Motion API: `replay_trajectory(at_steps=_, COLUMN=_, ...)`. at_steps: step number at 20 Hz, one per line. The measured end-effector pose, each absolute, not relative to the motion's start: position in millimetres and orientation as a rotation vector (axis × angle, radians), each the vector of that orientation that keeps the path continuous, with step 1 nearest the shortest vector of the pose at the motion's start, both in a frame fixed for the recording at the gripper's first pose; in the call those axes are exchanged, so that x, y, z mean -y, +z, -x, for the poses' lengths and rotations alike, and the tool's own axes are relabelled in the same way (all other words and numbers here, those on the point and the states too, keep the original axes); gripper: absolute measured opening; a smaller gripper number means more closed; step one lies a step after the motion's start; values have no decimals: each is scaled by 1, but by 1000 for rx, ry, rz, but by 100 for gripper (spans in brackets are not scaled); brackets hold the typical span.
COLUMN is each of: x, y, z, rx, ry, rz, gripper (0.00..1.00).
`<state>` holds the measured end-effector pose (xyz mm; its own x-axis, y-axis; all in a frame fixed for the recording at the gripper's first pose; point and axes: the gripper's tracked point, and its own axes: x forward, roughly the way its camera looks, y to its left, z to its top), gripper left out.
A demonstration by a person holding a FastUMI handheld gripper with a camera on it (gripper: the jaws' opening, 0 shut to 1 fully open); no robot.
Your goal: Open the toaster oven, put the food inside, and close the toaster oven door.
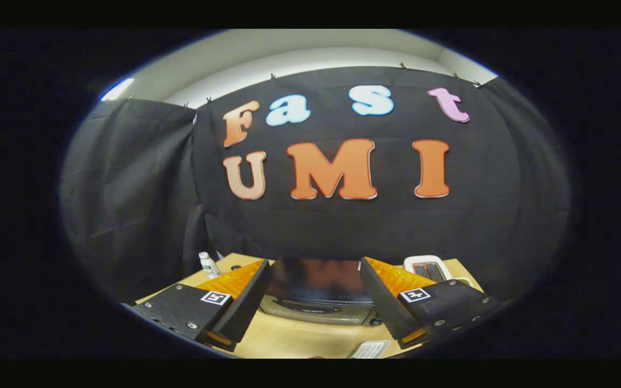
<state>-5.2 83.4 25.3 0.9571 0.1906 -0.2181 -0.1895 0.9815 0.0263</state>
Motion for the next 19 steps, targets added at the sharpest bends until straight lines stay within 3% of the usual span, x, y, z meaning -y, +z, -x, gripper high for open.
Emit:
replay_trajectory(at_steps=9, x=-53, y=133, z=21, rx=60, ry=140, rz=39, gripper=98)
replay_trajectory(at_steps=19, x=-43, y=144, z=27, rx=73, ry=129, rz=9, gripper=98)
